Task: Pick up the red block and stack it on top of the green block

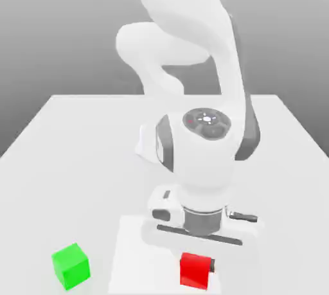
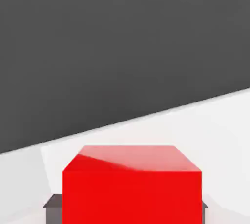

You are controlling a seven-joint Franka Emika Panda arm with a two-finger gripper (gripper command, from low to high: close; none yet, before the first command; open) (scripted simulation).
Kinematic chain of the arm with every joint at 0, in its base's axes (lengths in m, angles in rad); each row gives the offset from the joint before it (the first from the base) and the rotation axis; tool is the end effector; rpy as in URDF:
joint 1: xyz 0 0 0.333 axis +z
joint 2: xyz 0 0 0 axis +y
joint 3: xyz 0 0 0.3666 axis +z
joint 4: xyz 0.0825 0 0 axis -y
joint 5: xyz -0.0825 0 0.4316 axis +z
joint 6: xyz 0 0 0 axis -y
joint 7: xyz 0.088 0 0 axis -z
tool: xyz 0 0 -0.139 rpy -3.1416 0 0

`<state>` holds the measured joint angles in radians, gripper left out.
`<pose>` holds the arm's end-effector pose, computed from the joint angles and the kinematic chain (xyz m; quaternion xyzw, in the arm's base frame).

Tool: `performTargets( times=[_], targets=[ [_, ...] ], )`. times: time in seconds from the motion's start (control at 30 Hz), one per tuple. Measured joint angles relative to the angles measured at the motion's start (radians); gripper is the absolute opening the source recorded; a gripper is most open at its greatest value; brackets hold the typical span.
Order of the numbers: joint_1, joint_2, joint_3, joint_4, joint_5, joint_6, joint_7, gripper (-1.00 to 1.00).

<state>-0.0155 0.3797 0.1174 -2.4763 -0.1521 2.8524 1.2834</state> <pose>0.4971 0.0630 0.1143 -0.8668 0.4986 -0.0007 0.0006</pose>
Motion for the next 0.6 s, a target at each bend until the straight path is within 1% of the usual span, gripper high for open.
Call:
performTargets(
  times=[0.07, 0.2, 0.43, 0.5, 0.57, 0.6],
  targets=[
    [-0.01, -0.036, 0.013, -0.006, 0.014, -0.03, -0.011, -1.0],
    [-0.037, -0.167, 0.043, -0.026, 0.07, -0.14, -0.049, -1.0],
    [-0.215, -0.234, -0.13, -0.003, 0.15, -0.227, 0.01, -1.0],
    [-0.261, -0.184, -0.17, 0.016, 0.175, -0.195, 0.023, -1.0],
    [-0.28, -0.114, -0.178, 0.025, 0.192, -0.135, 0.02, -1.0],
    [-0.284, -0.092, -0.178, 0.027, 0.197, -0.115, 0.018, 1.0]
  ],
)
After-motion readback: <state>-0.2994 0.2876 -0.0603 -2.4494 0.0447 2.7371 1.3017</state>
